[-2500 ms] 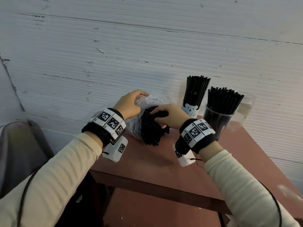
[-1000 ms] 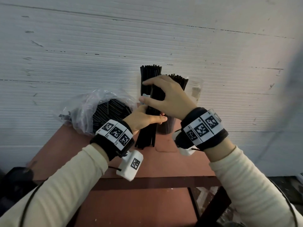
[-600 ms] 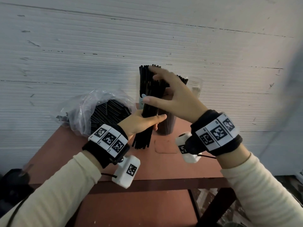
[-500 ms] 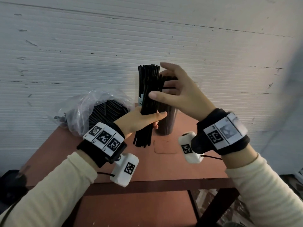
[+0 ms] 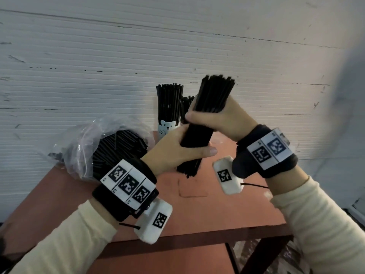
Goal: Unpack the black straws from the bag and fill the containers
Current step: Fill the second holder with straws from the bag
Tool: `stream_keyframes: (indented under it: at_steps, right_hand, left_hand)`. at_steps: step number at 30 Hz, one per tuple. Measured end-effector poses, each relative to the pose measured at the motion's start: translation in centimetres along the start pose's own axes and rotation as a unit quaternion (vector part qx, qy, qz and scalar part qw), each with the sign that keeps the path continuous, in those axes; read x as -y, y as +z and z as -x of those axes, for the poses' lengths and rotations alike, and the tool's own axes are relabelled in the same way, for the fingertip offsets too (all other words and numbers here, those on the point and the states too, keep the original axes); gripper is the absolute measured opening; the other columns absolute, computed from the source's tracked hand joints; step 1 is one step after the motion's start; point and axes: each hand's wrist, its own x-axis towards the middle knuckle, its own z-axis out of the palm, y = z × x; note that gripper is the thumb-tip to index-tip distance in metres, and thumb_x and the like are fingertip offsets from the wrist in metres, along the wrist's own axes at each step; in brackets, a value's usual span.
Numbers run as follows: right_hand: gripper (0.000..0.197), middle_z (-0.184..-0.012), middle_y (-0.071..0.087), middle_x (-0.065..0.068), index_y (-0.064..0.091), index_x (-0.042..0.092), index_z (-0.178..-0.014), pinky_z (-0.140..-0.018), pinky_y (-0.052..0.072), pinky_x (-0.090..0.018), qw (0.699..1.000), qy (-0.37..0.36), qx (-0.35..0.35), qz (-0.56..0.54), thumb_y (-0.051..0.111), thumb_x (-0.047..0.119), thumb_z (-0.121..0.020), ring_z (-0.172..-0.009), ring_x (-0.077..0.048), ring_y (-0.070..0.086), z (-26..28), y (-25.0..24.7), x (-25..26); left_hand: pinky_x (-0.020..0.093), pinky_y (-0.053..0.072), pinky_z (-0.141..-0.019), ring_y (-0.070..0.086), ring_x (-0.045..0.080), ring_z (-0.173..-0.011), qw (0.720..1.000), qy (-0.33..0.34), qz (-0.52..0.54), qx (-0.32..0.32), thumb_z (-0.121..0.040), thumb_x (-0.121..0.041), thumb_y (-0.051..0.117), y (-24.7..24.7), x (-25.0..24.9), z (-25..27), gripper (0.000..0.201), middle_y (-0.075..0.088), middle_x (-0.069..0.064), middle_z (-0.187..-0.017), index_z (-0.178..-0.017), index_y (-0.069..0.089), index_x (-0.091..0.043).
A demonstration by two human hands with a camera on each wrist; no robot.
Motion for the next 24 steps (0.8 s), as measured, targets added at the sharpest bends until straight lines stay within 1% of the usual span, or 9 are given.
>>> stream_keyframes:
  at_steps: [2,5,7,10,11,13,16,19,24]
  right_hand:
    - [0.009,-0.06,0.06,0.011,0.064,0.008,-0.079,-0.052,0.043,-0.018,0.997,0.003,-0.07,-0.041,0.072,0.008,-0.083,-0.057,-0.003,0.057,-1.1,-1.9,0.0]
    - [0.009,-0.067,0.059,0.0,0.065,0.017,-0.072,-0.061,0.04,-0.037,0.983,0.003,-0.157,-0.092,0.073,0.018,-0.075,-0.066,-0.024,0.055,-2.8,-4.5,0.0]
    - [0.008,-0.07,0.059,-0.004,0.065,0.018,-0.069,-0.066,0.039,-0.043,0.976,0.007,-0.179,-0.124,0.072,0.019,-0.073,-0.069,-0.026,0.055,-3.8,-5.6,-0.1]
    - [0.009,-0.073,0.059,-0.005,0.065,0.018,-0.069,-0.069,0.038,-0.044,0.975,0.012,-0.173,-0.137,0.073,0.022,-0.07,-0.072,-0.027,0.054,-5.0,-6.1,-0.4]
    - [0.01,-0.073,0.059,-0.005,0.065,0.018,-0.07,-0.068,0.038,-0.043,0.977,0.014,-0.168,-0.13,0.074,0.023,-0.069,-0.072,-0.027,0.054,-5.2,-6.1,-0.6]
    - [0.011,-0.073,0.059,-0.003,0.065,0.017,-0.073,-0.068,0.039,-0.042,0.979,0.021,-0.167,-0.116,0.073,0.023,-0.072,-0.072,-0.026,0.055,-5.7,-6.3,-1.2]
    - [0.008,-0.071,0.058,0.0,0.064,0.016,-0.076,-0.066,0.041,-0.038,0.982,0.019,-0.162,-0.092,0.071,0.017,-0.078,-0.072,-0.025,0.055,-6.3,-7.0,-2.0]
    - [0.007,-0.069,0.06,0.004,0.064,0.02,-0.075,-0.057,0.041,-0.03,0.988,0.028,-0.14,-0.055,0.072,0.019,-0.077,-0.068,-0.017,0.057,-7.0,-7.7,-2.5]
    - [0.006,-0.074,0.061,0.002,0.066,0.021,-0.077,-0.062,0.041,-0.033,0.996,0.048,-0.069,-0.002,0.072,0.021,-0.078,-0.075,-0.021,0.057,-7.4,-7.7,-3.0]
  left_hand:
    - [0.032,0.051,-0.094,0.063,0.012,-0.106,0.995,0.031,-0.002,-0.09,-0.062,-0.036,0.088,0.4,0.4,-0.6,0.07,0.063,0.0,-0.114,-0.12,0.049,-0.027]
    - [0.022,0.039,-0.098,0.046,0.008,-0.116,0.971,0.064,-0.056,-0.223,-0.055,-0.04,0.091,0.6,1.3,-2.2,0.098,0.043,-0.002,-0.123,-0.129,0.027,-0.034]
    - [0.026,0.035,-0.107,0.038,0.011,-0.126,0.969,0.055,-0.067,-0.23,-0.052,-0.044,0.091,0.2,2.1,-3.6,0.117,0.034,-0.001,-0.133,-0.14,0.016,-0.03]
    - [0.036,0.028,-0.117,0.032,0.015,-0.138,0.984,-0.013,-0.062,-0.169,-0.058,-0.037,0.09,-0.8,3.1,-5.6,0.128,0.029,0.0,-0.149,-0.151,0.004,-0.02]
    - [0.037,0.027,-0.117,0.032,0.013,-0.139,0.988,-0.022,-0.063,-0.139,-0.06,-0.035,0.09,-1.2,3.4,-6.0,0.127,0.03,-0.002,-0.151,-0.152,0.005,-0.019]
    - [0.036,0.032,-0.115,0.042,0.009,-0.132,0.992,-0.023,-0.069,-0.1,-0.06,-0.032,0.091,-1.7,3.9,-6.7,0.117,0.043,-0.01,-0.143,-0.151,0.019,-0.02]
    - [0.038,0.04,-0.109,0.053,0.009,-0.12,0.991,-0.036,-0.093,-0.092,-0.061,-0.035,0.09,-2.3,4.4,-7.3,0.094,0.057,-0.011,-0.128,-0.14,0.04,-0.025]
    - [0.033,0.039,-0.107,0.052,0.009,-0.12,0.99,-0.031,-0.106,-0.091,-0.066,-0.032,0.087,-2.5,4.7,-7.3,0.083,0.058,-0.012,-0.127,-0.137,0.045,-0.026]
    - [0.034,0.039,-0.109,0.053,0.009,-0.121,0.991,-0.031,-0.088,-0.091,-0.065,-0.029,0.088,-2.5,5.2,-7.6,0.083,0.058,-0.012,-0.127,-0.136,0.046,-0.027]
